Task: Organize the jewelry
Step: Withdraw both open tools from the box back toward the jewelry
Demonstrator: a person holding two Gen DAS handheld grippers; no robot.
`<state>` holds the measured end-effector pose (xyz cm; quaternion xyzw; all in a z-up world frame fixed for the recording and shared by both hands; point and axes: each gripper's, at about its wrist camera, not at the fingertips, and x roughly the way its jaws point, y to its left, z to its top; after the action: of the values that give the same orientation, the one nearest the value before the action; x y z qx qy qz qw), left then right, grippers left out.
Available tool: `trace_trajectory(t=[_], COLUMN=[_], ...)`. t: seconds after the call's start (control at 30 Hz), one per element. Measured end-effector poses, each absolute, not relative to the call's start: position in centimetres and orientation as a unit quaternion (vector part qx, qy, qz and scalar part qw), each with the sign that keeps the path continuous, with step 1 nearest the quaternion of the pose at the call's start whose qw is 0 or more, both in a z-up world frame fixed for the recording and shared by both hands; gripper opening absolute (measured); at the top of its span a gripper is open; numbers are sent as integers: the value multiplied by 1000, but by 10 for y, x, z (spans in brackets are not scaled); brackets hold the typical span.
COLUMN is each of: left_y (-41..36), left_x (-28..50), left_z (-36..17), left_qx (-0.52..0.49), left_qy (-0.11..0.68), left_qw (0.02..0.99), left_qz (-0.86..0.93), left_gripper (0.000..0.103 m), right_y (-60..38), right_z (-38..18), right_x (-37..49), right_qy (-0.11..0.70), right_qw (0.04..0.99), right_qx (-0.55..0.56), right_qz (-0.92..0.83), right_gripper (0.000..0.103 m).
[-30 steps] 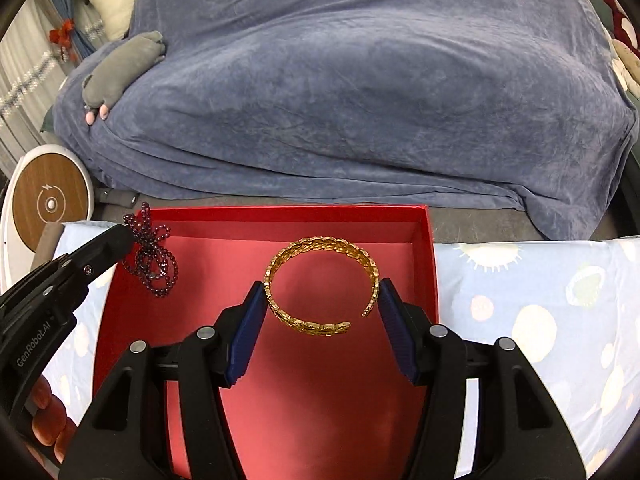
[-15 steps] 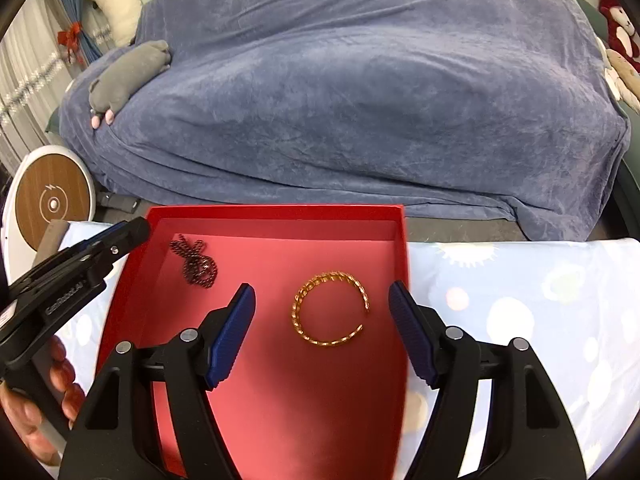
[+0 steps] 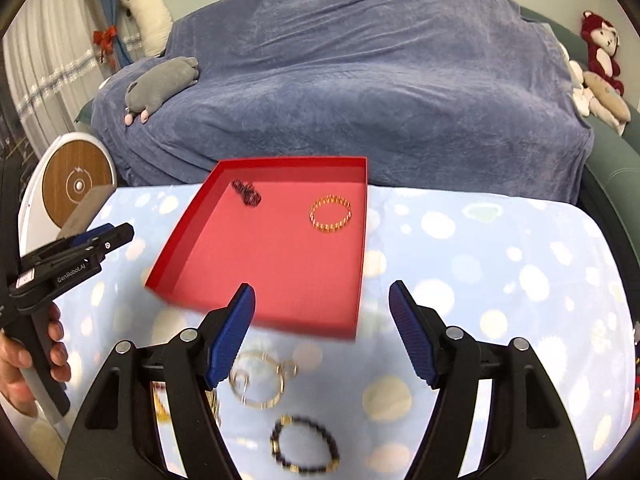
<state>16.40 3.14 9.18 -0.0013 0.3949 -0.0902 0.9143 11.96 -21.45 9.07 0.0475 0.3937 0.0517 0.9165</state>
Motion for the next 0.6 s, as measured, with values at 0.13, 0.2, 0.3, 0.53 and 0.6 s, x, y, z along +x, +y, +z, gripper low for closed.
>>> trace_trajectory(t=[0.13,0.2,0.3,0.53,0.6], left_y=[40,42,41,43,44], left_x=[118,100,78,59,58], left_z=[84,74,58,12,2], left_qx=[-1,-4,8,13,12], left_qy=[397,405,412,444,453], left_qw=[914,910,907,892,887], left_qz=[-86,-88,-83,-83,-86], left_gripper=[56,56,56,60,60], right_y=[-210,-206,-201,-190,-188], right_z=[77,68,53,16,6], right_x=[75,58,38,21,21], right_qy=[399,404,414,433,441], right_qw=[912,910,905,899,895], right_qx=[70,72,75,50,47], right_qz=[59,59,62,51,51], right_gripper=[67,67,67,67,67])
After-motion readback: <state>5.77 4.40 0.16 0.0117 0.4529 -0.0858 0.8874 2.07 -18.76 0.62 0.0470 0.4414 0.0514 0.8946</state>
